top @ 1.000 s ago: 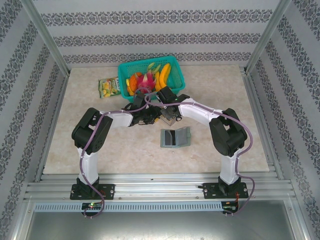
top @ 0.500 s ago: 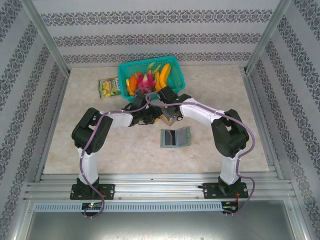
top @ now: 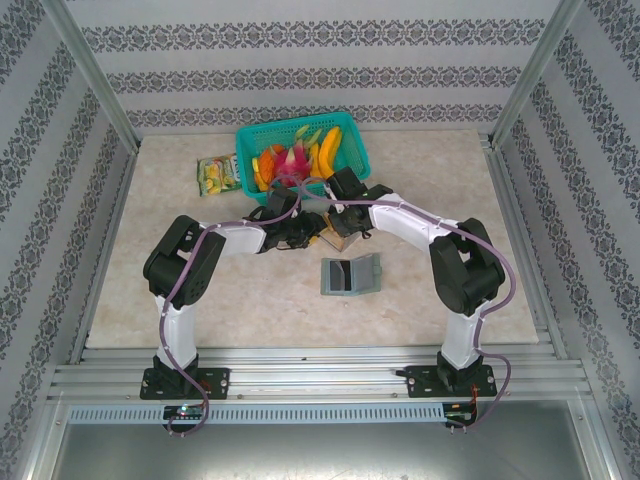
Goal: Put the credit cards into the card holder
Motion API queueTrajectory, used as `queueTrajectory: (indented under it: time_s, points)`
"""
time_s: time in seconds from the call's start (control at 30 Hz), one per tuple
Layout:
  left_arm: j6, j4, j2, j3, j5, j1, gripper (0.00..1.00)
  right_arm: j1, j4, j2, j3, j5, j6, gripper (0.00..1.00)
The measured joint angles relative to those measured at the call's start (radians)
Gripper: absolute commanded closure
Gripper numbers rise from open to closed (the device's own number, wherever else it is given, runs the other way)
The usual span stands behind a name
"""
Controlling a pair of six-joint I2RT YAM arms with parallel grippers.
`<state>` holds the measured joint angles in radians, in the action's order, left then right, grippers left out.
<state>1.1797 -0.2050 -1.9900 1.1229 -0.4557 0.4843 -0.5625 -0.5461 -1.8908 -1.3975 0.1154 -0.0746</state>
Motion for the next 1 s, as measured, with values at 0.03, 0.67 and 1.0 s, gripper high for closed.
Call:
queueTrajectory:
  time_s: [0.03,0.67,1.0]
  points:
    - [0.000,-0.002,0.000,0.000,0.000,0.000,0.64,0.000,0.000,0.000,0.000,-0.002,0.001,0.70]
    - [0.011,-0.055,0.000,-0.026,-0.003,0.000,0.66,-0.045,0.019,-0.057,-0.028,0.109,0.030,0.67]
    - [0.016,-0.074,0.001,-0.035,-0.003,0.000,0.67,-0.028,0.074,-0.016,0.031,0.043,0.026,0.61]
